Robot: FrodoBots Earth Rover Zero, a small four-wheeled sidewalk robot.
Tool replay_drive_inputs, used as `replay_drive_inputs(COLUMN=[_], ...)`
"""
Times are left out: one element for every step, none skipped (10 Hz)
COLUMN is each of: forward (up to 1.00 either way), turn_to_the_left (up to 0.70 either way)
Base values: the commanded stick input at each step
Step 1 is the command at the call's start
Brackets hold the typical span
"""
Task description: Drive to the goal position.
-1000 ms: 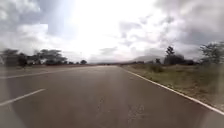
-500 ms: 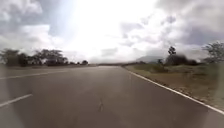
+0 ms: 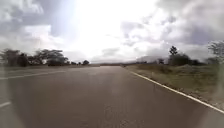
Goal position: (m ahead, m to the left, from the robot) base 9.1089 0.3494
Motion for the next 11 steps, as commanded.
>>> replay_drive_inputs(forward=[1.00,1.00,1.00,1.00,1.00,1.00,1.00,1.00,1.00,1.00,1.00], turn_to_the_left=[0.00,0.00,0.00,0.00,0.00,0.00,0.00,0.00,0.00,0.00,0.00])
